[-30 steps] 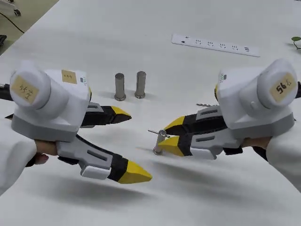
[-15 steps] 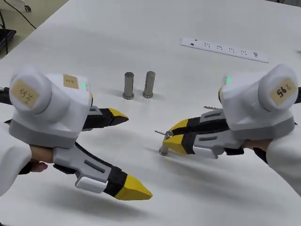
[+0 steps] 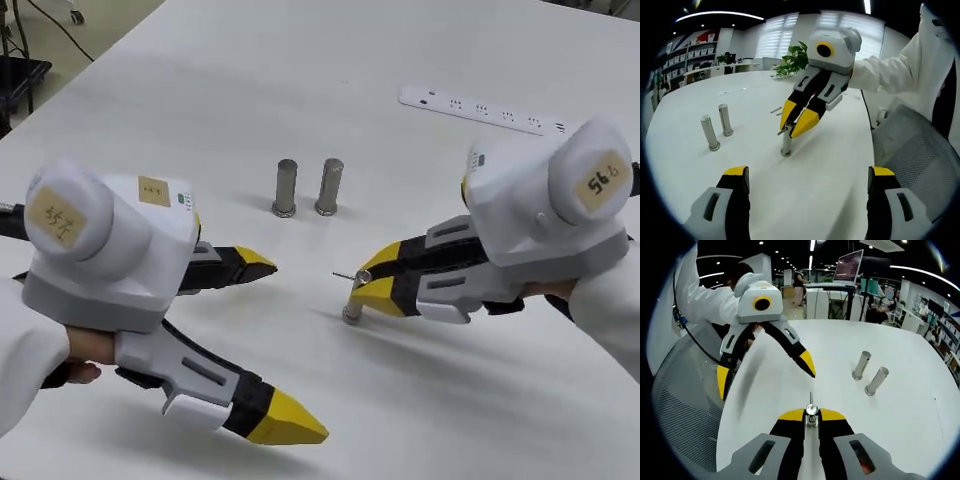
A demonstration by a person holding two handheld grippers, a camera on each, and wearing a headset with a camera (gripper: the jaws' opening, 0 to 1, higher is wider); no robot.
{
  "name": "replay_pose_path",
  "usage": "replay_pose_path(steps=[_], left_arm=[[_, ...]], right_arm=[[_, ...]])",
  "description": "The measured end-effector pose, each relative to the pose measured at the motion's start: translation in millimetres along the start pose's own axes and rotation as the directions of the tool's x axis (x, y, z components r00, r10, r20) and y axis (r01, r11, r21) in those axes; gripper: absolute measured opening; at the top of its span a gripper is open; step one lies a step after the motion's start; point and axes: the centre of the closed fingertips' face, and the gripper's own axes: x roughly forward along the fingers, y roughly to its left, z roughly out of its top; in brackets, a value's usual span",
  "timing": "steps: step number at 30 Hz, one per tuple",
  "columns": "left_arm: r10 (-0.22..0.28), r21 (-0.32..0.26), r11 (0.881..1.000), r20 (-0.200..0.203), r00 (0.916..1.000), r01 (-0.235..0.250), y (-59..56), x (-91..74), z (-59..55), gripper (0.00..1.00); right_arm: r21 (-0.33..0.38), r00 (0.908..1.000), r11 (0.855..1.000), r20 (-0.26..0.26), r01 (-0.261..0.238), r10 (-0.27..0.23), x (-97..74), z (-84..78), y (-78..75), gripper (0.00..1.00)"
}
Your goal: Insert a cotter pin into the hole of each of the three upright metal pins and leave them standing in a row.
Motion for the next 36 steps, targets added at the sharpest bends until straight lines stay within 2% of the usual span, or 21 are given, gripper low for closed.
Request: replay_pose_path(steps=[2, 4, 8, 12, 19, 25, 28, 31, 33, 36], left_arm=[[0.024, -0.027, 0.999, 0.033, 0.9992, -0.023, 4.5, 0.3, 4.8, 0.98], [0.023, -0.039, 0.999, 0.043, 0.9988, -0.022, 5.4, -0.8, 6.6, 0.98], [0.025, -0.038, 0.999, 0.034, 0.9991, -0.024, 5.9, -1.0, 5.7, 0.98], [0.027, -0.043, 0.999, 0.024, 0.9994, -0.026, 5.5, 0.0, 3.1, 0.97], [0.041, -0.055, 0.998, 0.038, 0.9984, -0.039, 7.6, 0.3, 7.3, 0.96], [0.039, -0.063, 0.997, 0.031, 0.9988, -0.037, 5.7, 1.1, 5.6, 0.96], [0.049, -0.051, 0.998, 0.016, 0.9987, -0.048, 6.0, 0.3, 3.9, 0.90], [0.057, -0.053, 0.997, 0.016, 0.9982, -0.056, 6.2, -1.8, 3.8, 0.90], [0.060, -0.061, 0.996, 0.017, 0.9981, -0.058, 6.1, -3.4, 4.1, 0.90], [0.073, -0.067, 0.995, 0.016, 0.9972, -0.072, 7.0, -7.3, 3.7, 0.90]], right_arm=[[-0.008, 1.0000, 1.000, 0.004, 0.005, -0.005, 0.1, 1.8, -6.3, 0.04], [-0.006, 0.9999, 1.000, 0.011, 0.006, -0.006, 0.2, 2.9, -11.6, 0.04], [-0.024, 0.9995, 0.999, 0.017, -0.028, 0.028, 1.1, 3.2, -18.0, 0.04], [-0.041, 0.9995, 0.999, 0.007, -0.029, 0.029, 3.7, 1.9, -20.6, 0.04], [-0.038, 0.9987, 0.998, 0.006, -0.051, 0.051, 4.6, 0.3, -17.9, 0.04], [-0.037, 0.9987, 0.998, 0.014, -0.049, 0.049, 4.8, 1.4, -17.9, 0.04], [-0.028, 0.9989, 0.999, 0.013, -0.044, 0.044, 6.3, -0.5, -16.9, 0.05], [-0.021, 0.9995, 0.999, 0.015, -0.028, 0.028, 8.9, -1.6, -17.4, 0.05], [0.004, 0.9988, 1.000, 0.048, -0.012, 0.012, 9.7, 2.2, -17.8, 0.08], [0.019, 0.9986, 1.000, 0.053, 0.001, -0.002, 7.5, 1.8, -16.9, 0.18]])
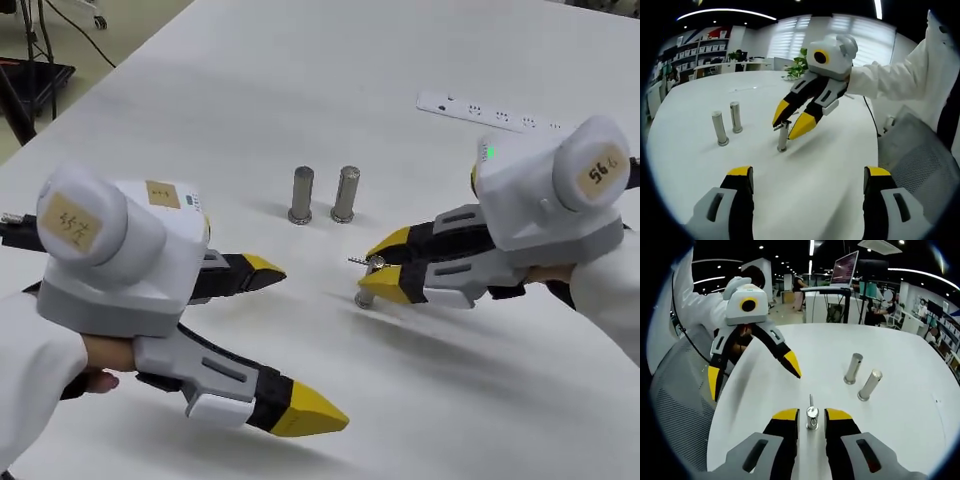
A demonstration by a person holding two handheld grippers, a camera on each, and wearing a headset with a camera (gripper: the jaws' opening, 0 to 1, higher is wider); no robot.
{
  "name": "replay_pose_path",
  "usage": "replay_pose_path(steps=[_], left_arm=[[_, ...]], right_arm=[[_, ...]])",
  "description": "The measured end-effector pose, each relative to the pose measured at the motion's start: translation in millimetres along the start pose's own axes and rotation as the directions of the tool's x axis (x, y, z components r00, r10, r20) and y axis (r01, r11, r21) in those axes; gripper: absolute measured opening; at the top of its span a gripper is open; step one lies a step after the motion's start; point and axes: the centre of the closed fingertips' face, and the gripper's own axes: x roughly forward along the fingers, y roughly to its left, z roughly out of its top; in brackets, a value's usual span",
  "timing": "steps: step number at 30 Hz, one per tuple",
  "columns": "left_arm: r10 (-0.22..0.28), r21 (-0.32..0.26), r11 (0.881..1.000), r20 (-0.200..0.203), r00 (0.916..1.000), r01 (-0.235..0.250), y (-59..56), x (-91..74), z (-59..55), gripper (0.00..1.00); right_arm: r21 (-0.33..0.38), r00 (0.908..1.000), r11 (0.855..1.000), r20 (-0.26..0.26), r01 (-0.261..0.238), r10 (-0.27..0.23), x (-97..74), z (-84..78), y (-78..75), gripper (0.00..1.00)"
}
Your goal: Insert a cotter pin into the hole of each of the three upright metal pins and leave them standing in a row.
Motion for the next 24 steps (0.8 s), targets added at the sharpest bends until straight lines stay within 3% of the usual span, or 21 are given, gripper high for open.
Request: replay_pose_path(steps=[6, 12, 17, 20, 24], left_arm=[[0.026, -0.017, 1.000, 0.016, 0.9995, -0.026, 1.3, -8.0, 3.9, 0.90], [0.042, -0.026, 0.999, 0.041, 0.9983, -0.041, -0.9, -12.6, 13.7, 0.91], [0.046, -0.019, 0.999, 0.062, 0.9970, -0.045, -3.8, -14.7, 24.4, 0.91], [0.035, -0.011, 0.999, 0.056, 0.9978, -0.034, -6.5, -14.5, 27.1, 0.91], [0.033, -0.002, 0.999, 0.052, 0.9981, -0.033, -7.9, -15.5, 29.2, 0.91]], right_arm=[[0.040, 0.9978, 0.998, 0.041, 0.050, -0.051, -18.1, 5.2, 3.8, 0.31], [0.154, 0.9806, 0.984, 0.159, 0.090, -0.115, -47.0, 10.7, 13.1, 0.49], [0.205, 0.9716, 0.970, 0.167, 0.132, -0.167, -68.0, 1.0, 20.5, 0.58], [0.253, 0.9625, 0.955, 0.180, 0.154, -0.203, -79.9, -3.8, 24.4, 0.64], [0.266, 0.9547, 0.947, 0.183, 0.181, -0.234, -94.2, -10.7, 34.8, 0.72]])
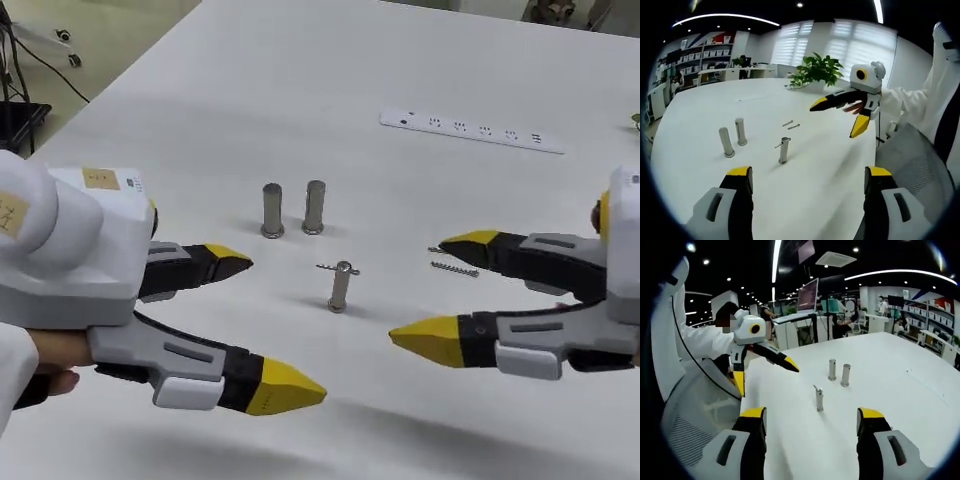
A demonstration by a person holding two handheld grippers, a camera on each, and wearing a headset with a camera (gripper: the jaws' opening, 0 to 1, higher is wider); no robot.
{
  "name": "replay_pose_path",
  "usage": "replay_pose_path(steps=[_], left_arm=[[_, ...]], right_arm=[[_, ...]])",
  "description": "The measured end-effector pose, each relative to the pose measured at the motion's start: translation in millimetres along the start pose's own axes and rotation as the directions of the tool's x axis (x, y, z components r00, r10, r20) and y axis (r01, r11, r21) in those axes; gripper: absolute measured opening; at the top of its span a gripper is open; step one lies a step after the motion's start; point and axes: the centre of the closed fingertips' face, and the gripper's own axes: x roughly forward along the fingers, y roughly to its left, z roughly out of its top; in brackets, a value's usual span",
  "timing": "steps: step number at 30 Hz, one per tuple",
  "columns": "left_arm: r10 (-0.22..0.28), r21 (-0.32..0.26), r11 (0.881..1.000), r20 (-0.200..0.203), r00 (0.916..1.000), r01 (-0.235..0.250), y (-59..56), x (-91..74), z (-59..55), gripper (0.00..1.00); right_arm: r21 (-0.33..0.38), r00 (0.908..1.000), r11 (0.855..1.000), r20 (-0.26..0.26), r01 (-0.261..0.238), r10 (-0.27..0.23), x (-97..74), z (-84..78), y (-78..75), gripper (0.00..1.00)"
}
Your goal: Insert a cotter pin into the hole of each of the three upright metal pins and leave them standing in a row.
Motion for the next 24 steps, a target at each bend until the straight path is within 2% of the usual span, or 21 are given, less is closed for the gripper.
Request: replay_pose_path(steps=[1, 2, 3, 4, 5, 7, 13, 15, 17, 19, 21, 24], left_arm=[[0.006, 0.004, 1.000, -0.003, 1.0000, -0.006, 0.7, -0.5, 0.3, 0.91], [0.043, 0.041, 0.998, -0.024, 0.9988, -0.042, 7.3, -2.2, -1.1, 0.91], [0.056, 0.053, 0.997, -0.036, 0.9978, -0.054, 9.2, -2.8, -1.7, 0.91], [0.046, 0.040, 0.998, -0.035, 0.9983, -0.045, 7.6, -2.7, -1.1, 0.91], [0.047, 0.040, 0.998, -0.034, 0.9983, -0.045, 8.0, -3.1, -0.5, 0.91], [0.055, 0.037, 0.998, -0.024, 0.9982, -0.054, 10.4, -4.1, 2.1, 0.91], [0.065, 0.013, 0.998, -0.006, 0.9979, -0.064, 16.6, -7.2, 6.5, 0.91], [0.078, 0.007, 0.997, -0.014, 0.9969, -0.078, 21.0, -7.3, 5.1, 0.91], [0.112, 0.004, 0.994, -0.047, 0.9925, -0.112, 30.9, -7.6, -0.8, 0.91], [0.124, 0.015, 0.992, -0.057, 0.9906, -0.124, 36.9, -7.6, -1.6, 0.90], [0.141, 0.009, 0.990, -0.050, 0.9887, -0.141, 43.7, -8.8, 1.3, 0.90], [0.182, -0.002, 0.983, -0.025, 0.9829, -0.183, 60.4, -11.0, 11.3, 0.90]], right_arm=[[0.015, 1.0000, 1.000, 0.001, 0.008, -0.008, -3.7, -1.5, 1.2, 0.75], [0.022, 0.9999, 1.000, 0.003, 0.012, -0.012, -6.8, -2.6, 2.8, 0.78], [0.025, 0.9999, 1.000, 0.004, 0.011, -0.011, -9.6, -3.6, 4.9, 0.81], [0.029, 1.0000, 1.000, 0.003, 0.007, -0.007, -12.3, -4.7, 7.3, 0.81], [0.040, 0.9997, 0.999, 0.006, 0.025, -0.025, -14.4, -5.5, 7.2, 0.84], [0.055, 0.9994, 0.998, -0.009, 0.035, -0.035, -18.2, -9.5, 8.4, 0.93], [0.081, 0.9963, 0.995, -0.063, 0.064, -0.059, -25.6, -25.9, 8.0, 0.97], [0.086, 0.9951, 0.994, -0.080, 0.065, -0.058, -27.0, -30.7, 9.2, 0.98], [0.086, 0.9937, 0.993, -0.086, 0.079, -0.072, -28.7, -32.6, 8.0, 0.98], [0.093, 0.9925, 0.991, -0.081, 0.099, -0.092, -30.4, -32.5, 5.7, 0.98], [0.102, 0.9914, 0.988, -0.072, 0.116, -0.109, -32.7, -31.0, 3.5, 0.98], [0.112, 0.9910, 0.986, -0.061, 0.125, -0.119, -35.7, -29.5, 2.4, 0.97]])
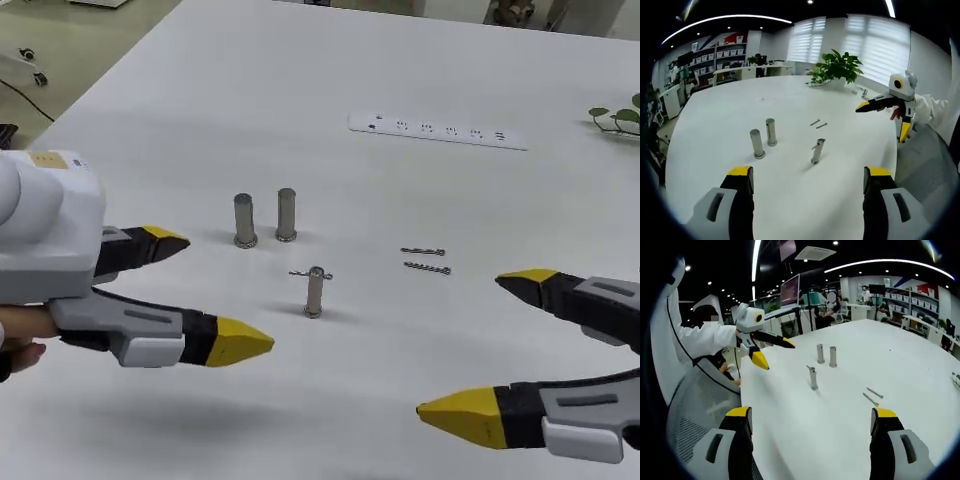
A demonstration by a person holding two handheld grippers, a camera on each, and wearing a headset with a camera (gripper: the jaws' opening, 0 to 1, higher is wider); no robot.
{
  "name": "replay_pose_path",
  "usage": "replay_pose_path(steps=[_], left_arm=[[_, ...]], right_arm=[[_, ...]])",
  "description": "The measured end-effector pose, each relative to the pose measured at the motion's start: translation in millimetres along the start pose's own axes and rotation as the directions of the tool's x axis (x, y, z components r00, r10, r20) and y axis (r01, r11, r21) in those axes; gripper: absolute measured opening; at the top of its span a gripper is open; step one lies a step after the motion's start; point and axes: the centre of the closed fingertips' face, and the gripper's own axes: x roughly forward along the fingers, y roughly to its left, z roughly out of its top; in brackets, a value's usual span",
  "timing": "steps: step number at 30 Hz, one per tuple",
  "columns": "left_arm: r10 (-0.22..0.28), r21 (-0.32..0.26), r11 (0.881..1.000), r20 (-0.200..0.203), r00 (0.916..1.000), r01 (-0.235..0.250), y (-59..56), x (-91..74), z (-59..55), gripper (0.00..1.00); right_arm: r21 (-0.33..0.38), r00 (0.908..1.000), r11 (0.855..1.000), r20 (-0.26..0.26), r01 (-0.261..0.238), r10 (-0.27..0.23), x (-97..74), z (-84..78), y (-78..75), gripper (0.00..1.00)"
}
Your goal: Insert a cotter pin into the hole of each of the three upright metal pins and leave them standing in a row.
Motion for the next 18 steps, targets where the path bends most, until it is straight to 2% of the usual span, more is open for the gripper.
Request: replay_pose_path(steps=[4, 5, 7, 12, 14, 16, 18], left_arm=[[0.051, 0.012, 0.999, 0.008, 0.9987, -0.051, 21.3, 1.9, 10.0, 0.86], [0.065, -0.004, 0.998, 0.016, 0.9978, -0.065, 27.8, 2.4, 13.8, 0.84], [0.091, -0.057, 0.995, 0.061, 0.9940, -0.087, 38.3, 4.9, 24.5, 0.82], [0.121, -0.068, 0.991, 0.085, 0.9890, -0.115, 57.9, 13.2, 34.8, 0.78], [0.128, -0.065, 0.990, 0.066, 0.9895, -0.124, 62.5, 18.1, 32.9, 0.72], [0.147, -0.007, 0.989, 0.016, 0.9890, -0.147, 69.2, 22.9, 26.2, 0.66], [0.155, 0.005, 0.988, 0.004, 0.9879, -0.155, 72.4, 30.0, 24.7, 0.64]], right_arm=[[0.005, 1.0000, 1.000, -0.005, 0.006, -0.006, -2.8, -1.6, 0.2, 0.95], [0.004, 0.9999, 1.000, -0.008, 0.007, -0.007, -3.4, -2.1, 0.2, 0.95], [0.009, 0.9999, 1.000, -0.012, 0.013, -0.013, -4.7, -3.2, 0.0, 0.94], [0.024, 0.9997, 0.999, -0.013, 0.022, -0.022, -8.2, -4.8, 0.8, 0.91], [0.026, 0.9995, 0.999, -0.013, 0.028, -0.028, -8.9, -5.3, 0.5, 0.91], [0.035, 0.9992, 0.999, -0.011, 0.038, -0.038, -10.0, -5.7, -0.1, 0.90], [0.050, 0.9987, 0.997, 0.001, 0.051, -0.051, -11.3, -5.7, -2.8, 0.90]])
